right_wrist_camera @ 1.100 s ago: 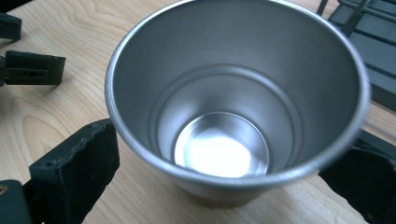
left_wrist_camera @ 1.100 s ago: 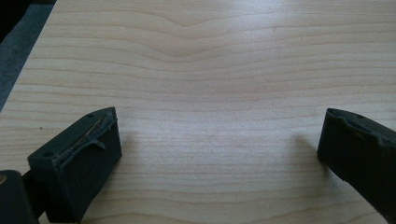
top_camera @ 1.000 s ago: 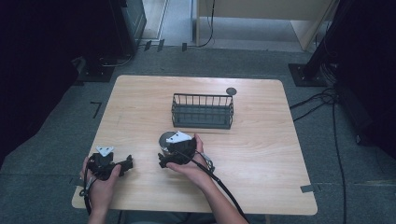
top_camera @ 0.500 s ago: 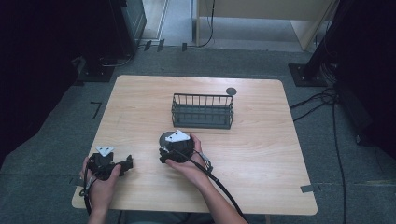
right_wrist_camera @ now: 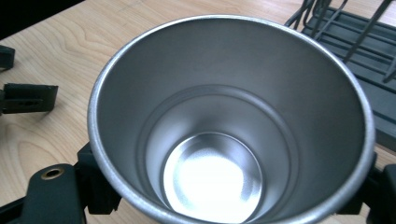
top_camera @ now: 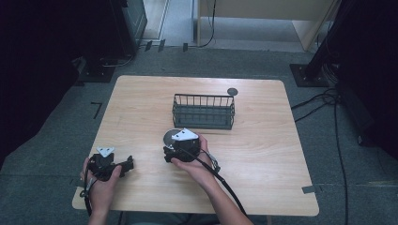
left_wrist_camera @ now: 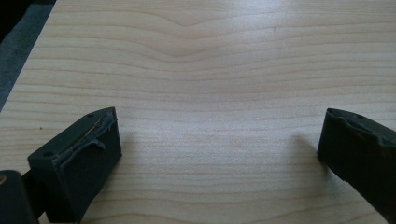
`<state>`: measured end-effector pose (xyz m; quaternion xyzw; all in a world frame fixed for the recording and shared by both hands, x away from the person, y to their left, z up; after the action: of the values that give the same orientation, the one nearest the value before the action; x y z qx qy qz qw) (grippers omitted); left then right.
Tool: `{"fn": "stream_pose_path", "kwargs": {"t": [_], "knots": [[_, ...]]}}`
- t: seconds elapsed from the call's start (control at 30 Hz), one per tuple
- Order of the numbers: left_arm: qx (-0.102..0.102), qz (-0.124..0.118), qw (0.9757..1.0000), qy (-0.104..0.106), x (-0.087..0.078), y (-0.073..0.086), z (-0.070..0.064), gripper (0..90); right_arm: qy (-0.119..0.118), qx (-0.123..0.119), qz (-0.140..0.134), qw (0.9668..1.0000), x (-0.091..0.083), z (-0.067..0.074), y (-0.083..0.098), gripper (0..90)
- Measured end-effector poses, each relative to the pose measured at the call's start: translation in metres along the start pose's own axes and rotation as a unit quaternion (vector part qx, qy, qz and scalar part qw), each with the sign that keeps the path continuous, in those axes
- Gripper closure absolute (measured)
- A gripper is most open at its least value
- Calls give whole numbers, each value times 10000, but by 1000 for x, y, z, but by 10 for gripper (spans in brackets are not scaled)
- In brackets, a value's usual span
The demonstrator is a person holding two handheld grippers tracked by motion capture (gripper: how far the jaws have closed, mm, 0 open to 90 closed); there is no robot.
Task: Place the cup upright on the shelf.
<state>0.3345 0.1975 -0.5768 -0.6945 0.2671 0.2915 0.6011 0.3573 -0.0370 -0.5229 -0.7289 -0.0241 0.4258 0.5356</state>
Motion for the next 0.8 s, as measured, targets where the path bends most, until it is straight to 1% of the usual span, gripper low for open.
{"fn": "stream_pose_path", "kwargs": {"t": [0.2, 0.23, 0.27, 0.37, 0.5, 0.8], "knots": [[-7, -4, 10000, 0, 0, 0, 0, 0, 45, 12, -53, 10000, -10, -8, -5, 181], [-9, -9, 10000, -1, 0, 0, 0, 0, 60, 17, -61, 10000, -15, -10, -6, 181], [-3, -4, 10000, 0, 0, 0, 0, 0, 60, 17, -61, 10000, -15, -10, -6, 181], [-5, -6, 10000, -1, 0, 0, 0, 0, 88, 72, -103, 9999, -22, -15, -8, 181], [-8, -5, 10000, -4, 0, 0, 0, 0, 142, 87, -167, 9997, -31, -22, -11, 181], [1, -2, 10000, -4, 0, 0, 0, 0, 296, 136, -180, 9993, -47, -39, -15, 181]]}}
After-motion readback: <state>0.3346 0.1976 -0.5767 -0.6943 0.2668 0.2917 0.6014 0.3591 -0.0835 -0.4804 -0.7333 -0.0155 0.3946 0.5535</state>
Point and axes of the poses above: each handheld gripper's, and its own axes: x roughly forward along the jaws, y roughly out of its underside, z roughly to its left, the point moved 8 cm from there along x, roughly forward along the jaws, and after that the axes turned 10 degrees about -x, right-handed, at the moved point
